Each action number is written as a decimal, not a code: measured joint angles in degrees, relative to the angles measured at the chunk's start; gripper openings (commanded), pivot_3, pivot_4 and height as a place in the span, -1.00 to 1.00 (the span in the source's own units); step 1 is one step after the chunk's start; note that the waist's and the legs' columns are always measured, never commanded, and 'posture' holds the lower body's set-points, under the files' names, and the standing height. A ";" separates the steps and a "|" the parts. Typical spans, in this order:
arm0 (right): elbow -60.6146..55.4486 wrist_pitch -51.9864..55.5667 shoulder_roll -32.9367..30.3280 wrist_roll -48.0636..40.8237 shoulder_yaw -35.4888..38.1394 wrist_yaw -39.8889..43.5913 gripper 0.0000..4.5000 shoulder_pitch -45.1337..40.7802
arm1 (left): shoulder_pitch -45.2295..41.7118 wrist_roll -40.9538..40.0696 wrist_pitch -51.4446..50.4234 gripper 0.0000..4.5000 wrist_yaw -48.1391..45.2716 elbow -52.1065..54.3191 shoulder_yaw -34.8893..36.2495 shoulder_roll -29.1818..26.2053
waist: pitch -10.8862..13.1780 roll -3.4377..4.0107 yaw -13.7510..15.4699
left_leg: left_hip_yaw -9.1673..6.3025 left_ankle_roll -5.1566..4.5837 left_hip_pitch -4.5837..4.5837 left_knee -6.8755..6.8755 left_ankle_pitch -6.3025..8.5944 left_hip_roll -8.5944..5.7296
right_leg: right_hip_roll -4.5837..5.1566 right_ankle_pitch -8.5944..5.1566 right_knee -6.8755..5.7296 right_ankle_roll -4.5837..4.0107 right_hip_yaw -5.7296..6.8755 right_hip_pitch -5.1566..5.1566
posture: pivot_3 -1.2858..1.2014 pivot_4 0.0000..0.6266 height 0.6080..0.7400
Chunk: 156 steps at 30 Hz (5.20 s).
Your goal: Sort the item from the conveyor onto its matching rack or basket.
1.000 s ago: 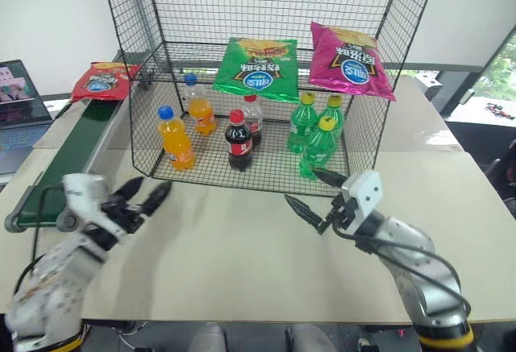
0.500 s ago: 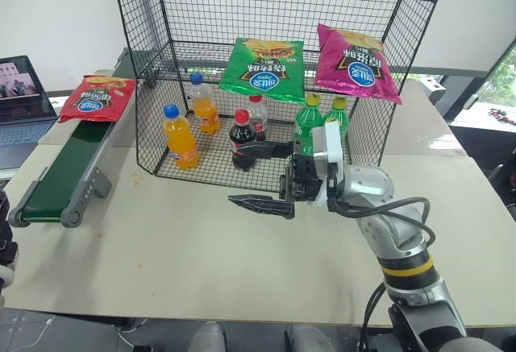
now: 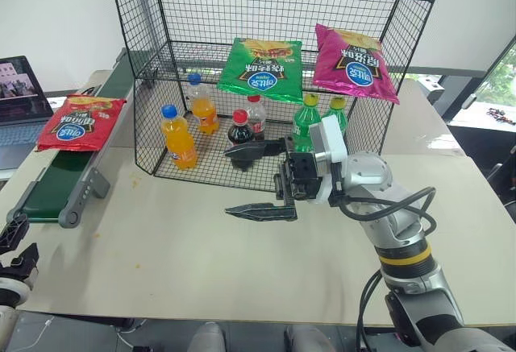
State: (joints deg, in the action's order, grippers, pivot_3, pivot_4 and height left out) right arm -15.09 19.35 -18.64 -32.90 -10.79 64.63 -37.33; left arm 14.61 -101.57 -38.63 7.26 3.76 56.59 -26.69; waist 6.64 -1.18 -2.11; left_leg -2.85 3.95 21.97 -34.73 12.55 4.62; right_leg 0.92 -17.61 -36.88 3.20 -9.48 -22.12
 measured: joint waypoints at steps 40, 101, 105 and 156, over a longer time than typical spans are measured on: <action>-1.21 0.22 0.02 -3.29 0.09 0.31 1.00 -0.68 | 1.03 1.25 3.73 -0.55 -3.51 1.07 2.09 -1.28 | 0.03 0.04 -0.18 | 0.00 0.01 0.02 0.12 0.01 0.00 | 0.00 -0.04 0.10 -0.05 0.00 -0.07 | 0.03 -0.52 1.00; -16.29 6.17 -1.90 2.61 7.69 -37.43 1.00 3.13 | -67.16 11.85 11.61 -0.99 -3.63 -24.58 -24.77 16.35 | 0.27 0.04 1.87 | -0.27 0.21 0.30 -0.02 -0.17 -0.13 | 0.00 0.05 0.28 0.09 0.08 0.00 | 0.03 -0.52 1.00; -15.72 6.14 -0.93 4.06 7.22 -37.75 1.00 2.27 | -70.58 14.31 13.72 -0.99 -1.75 -25.46 -24.29 19.30 | 0.28 0.02 2.13 | -0.27 0.21 0.34 -0.02 -0.17 -0.14 | 0.00 0.06 0.33 0.11 0.08 -0.01 | 0.03 -0.52 1.00; -12.28 2.17 3.65 25.03 6.30 -51.92 1.00 41.43 | -18.60 75.18 18.92 0.98 -22.68 5.23 -58.66 -6.18 | 0.42 0.16 0.89 | -0.23 0.66 0.17 0.87 -0.47 -0.15 | 0.07 0.04 0.78 0.02 0.00 -0.12 | 0.03 -0.52 1.00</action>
State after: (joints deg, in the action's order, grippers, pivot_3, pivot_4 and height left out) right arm -27.37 21.52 -14.99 -7.88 -4.48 12.71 4.10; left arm -3.99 -26.40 -19.71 -15.42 8.99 -2.07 -32.87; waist 7.06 -1.01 -1.22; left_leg -3.08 4.61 22.14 -33.86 12.08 4.47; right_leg 0.99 -17.57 -36.09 3.22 -9.47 -22.24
